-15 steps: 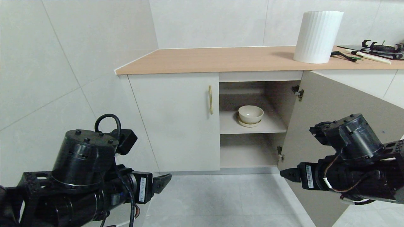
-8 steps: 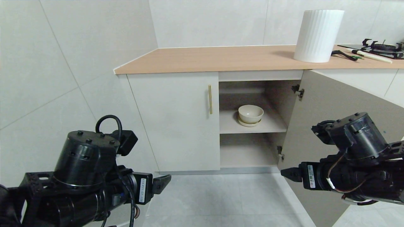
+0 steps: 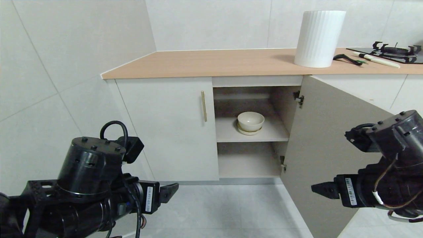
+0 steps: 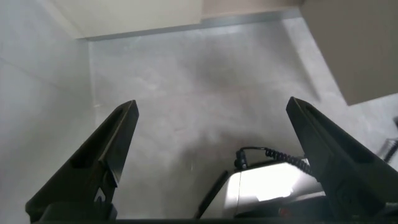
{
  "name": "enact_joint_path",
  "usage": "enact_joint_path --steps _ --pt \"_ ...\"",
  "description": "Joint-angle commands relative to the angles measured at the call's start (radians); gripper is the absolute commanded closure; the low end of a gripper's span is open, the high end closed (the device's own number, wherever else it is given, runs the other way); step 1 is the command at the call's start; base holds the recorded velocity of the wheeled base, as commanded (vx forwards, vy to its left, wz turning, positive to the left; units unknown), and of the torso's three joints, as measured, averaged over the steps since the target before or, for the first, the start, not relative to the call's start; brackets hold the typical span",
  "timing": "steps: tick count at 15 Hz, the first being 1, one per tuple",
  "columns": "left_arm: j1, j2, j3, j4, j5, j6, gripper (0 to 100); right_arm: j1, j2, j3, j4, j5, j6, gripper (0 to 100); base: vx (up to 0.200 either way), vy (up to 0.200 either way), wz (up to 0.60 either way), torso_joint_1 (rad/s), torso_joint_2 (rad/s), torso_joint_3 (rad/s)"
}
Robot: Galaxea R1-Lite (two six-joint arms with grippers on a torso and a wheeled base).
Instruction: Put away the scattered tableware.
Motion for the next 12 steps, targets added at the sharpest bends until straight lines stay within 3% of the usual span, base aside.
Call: enact_joint_path --steps 1,3,7,9,12 --pt "0.0 0.0 -0.001 -0.001 0.001 -0.001 0 0.0 -0.055 -0.055 0.083 -0.001 -0.001 0 0.0 -0.2 0.0 0.002 0.01 0.002" --pt "0.0 0.001 0.001 -0.001 -0.001 -0.001 0 -0.009 -0.066 -0.109 0.198 -0.004 -0.003 0 0.0 -0.2 0.0 0.005 0.0 0.005" --pt "0.0 0.0 0.001 -0.001 0.001 -0.001 0 -0.103 -0.095 -0.132 0.296 -0.004 -0.089 0 0.0 -0.2 0.0 0.001 0.0 0.002" --pt "0.0 0.0 0.001 -0.001 -0.001 -0.001 0 -0.145 -0.113 -0.152 0.335 -0.006 -0.116 0 0.0 0.0 0.0 0.0 0.0 0.0" --pt "0.0 -0.002 0.002 -0.001 -0.001 -0.001 0 -0.38 -0.107 -0.173 0.324 0.002 -0.24 0 0.0 0.0 0.0 0.0 0.0 0.0"
